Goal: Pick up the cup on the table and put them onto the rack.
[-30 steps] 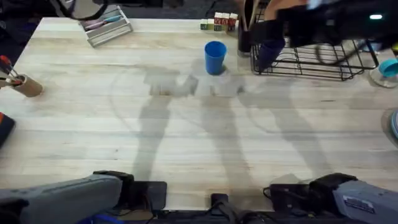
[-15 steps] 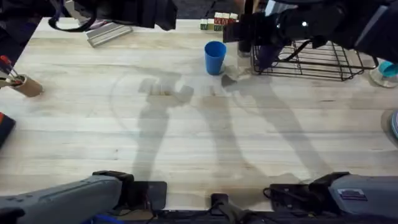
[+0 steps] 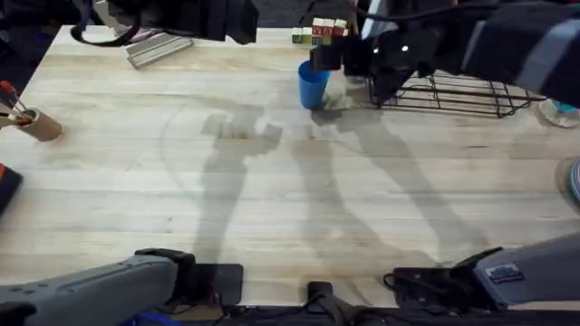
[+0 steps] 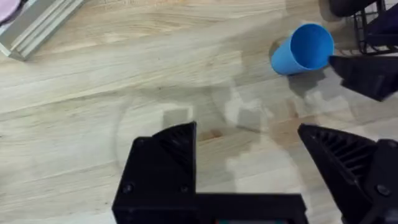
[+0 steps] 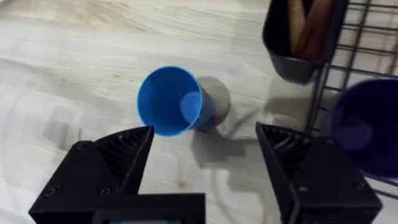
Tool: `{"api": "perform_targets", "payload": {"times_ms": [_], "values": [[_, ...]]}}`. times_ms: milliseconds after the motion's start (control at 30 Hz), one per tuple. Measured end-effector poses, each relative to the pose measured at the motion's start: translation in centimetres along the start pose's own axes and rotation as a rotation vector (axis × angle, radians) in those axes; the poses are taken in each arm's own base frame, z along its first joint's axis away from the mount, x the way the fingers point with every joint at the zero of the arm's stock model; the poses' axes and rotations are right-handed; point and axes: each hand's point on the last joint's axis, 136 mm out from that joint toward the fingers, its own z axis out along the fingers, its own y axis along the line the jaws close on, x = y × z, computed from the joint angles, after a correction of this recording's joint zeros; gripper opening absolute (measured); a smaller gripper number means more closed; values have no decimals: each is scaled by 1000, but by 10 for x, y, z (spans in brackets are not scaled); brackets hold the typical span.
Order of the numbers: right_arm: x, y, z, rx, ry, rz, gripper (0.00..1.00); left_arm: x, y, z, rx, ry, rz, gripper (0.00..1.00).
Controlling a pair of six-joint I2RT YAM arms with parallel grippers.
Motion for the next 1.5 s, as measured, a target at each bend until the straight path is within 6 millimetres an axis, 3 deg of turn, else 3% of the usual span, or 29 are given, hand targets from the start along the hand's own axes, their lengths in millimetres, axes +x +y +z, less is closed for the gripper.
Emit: {"api": "perform_targets", "payload": {"times_ms": [167,667,800,1367,1500], "values": [[4,-3,18,10,9,11,995,0,0,0,0,1,0,995],[1,-11,35,46,-10,28,974,0,0,0,0,1,0,995],[-2,-10,36,44,-24,32,845,0,0,0,0,0,0,995],[2,8,42,57,-43,53,887,0,0,0,0,1,3,995],[0,3,41,99,-61,48,843,0,0,0,0,1,3,995]]}}
